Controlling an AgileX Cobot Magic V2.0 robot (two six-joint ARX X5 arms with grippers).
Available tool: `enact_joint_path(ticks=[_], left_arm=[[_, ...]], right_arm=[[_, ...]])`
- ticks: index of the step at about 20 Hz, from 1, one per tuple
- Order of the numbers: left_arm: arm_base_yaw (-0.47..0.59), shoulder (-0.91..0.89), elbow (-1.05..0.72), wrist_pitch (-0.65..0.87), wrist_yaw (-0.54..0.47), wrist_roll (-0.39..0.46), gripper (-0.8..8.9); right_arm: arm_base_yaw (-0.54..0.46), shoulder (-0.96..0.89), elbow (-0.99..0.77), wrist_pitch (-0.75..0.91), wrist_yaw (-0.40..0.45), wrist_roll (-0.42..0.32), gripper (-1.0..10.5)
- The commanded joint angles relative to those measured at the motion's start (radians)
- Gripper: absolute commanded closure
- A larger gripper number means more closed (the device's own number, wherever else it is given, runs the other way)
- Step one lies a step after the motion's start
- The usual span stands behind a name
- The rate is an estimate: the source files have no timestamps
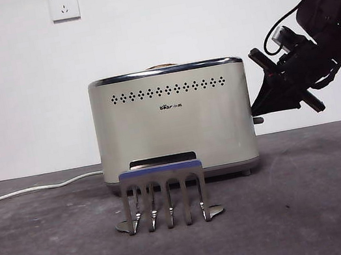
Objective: Pick up a slice of bread from the rack,put the bread on the toaster,press the button
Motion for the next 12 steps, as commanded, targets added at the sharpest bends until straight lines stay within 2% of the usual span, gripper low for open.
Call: enact_joint_path(ticks=[1, 4, 7, 9, 12], left_arm=[[0.0, -0.001, -0.003, -0.006, 0.006, -0.005, 5.58], [0.0, -0.001, -0.003, -0.008, 0.006, -0.002, 5.58], [0.0, -0.001, -0.003, -0.008, 0.006, -0.002, 5.62], [0.0, -0.001, -0.003, -0.009, 0.006, -0.002, 5.62], [0.0, -0.001, -0.003, -0.02, 0.006, -0.002, 5.62]], right_arm=[[0.0, -0.056, -0.013, -0.026, 0.021, -0.012, 9.6], [-0.008, -0.206, -0.011, -0.038, 0.037, -0.012, 9.6], [-0.018, -0.394, -0.011, -0.158, 0.048, -0.044, 9.6], [-0.018, -0.519, -0.011, -0.295, 0.048, -0.076, 9.6], [-0.014, -0.711, -0.011, -0.552, 0.047, -0.178, 9.6]])
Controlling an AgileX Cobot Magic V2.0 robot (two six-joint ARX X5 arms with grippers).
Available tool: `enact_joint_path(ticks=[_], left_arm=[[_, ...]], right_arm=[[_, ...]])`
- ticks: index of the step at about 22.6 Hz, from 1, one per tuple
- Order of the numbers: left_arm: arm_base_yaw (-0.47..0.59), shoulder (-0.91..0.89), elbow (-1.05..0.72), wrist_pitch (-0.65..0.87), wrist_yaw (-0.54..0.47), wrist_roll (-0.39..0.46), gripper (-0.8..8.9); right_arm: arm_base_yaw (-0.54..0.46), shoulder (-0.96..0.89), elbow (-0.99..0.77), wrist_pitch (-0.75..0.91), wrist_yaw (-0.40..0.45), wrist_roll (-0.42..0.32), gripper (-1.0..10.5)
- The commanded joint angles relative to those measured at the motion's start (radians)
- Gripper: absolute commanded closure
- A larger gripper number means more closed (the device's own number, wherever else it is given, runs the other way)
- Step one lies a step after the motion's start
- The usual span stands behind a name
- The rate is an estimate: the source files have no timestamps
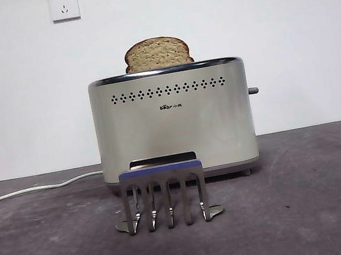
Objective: Pick up a slice of bread from the rack,put the bread on the toaster,press the button
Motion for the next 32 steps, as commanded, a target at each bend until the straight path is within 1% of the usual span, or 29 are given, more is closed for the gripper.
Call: enact_joint_path(ticks=[1, 5, 9, 15, 17, 18, 19, 21, 25, 32], left_arm=[[0.0, -0.001, -0.003, -0.011, 0.006, -0.002, 5.62], [0.0, -0.001, -0.003, -0.037, 0.006, -0.002, 5.62], [0.0, -0.001, -0.003, -0.077, 0.006, 0.002, 5.62], [0.0, -0.001, -0.003, -0.147, 0.006, 0.002, 5.66], [0.0, -0.001, -0.003, -0.166, 0.006, 0.002, 5.74], [0.0, -0.001, -0.003, -0.175, 0.006, 0.002, 6.16], [0.0, -0.001, -0.003, -0.185, 0.006, 0.002, 6.77], [0.0, -0.001, -0.003, -0.203, 0.006, 0.003, 8.32], [0.0, -0.001, -0.003, -0.228, 0.006, 0.005, 8.22], [0.0, -0.001, -0.003, -0.225, 0.006, 0.004, 8.16]], right_arm=[[0.01, -0.124, -0.006, -0.172, -0.001, -0.11, 9.6], [0.02, -0.259, -0.006, -0.367, -0.001, -0.192, 9.6], [0.021, -0.362, -0.006, -0.511, -0.002, -0.249, 9.6], [0.021, -0.44, -0.006, -0.64, -0.002, -0.292, 9.6], [0.021, -0.448, -0.006, -0.656, -0.002, -0.299, 9.6], [0.021, -0.449, -0.006, -0.659, -0.002, -0.299, 9.6], [0.021, -0.449, -0.006, -0.66, -0.002, -0.299, 9.6], [0.021, -0.447, -0.006, -0.661, -0.002, -0.298, 9.6], [0.021, -0.445, -0.006, -0.66, -0.001, -0.298, 9.6], [0.021, -0.445, -0.006, -0.66, -0.001, -0.291, 9.5]])
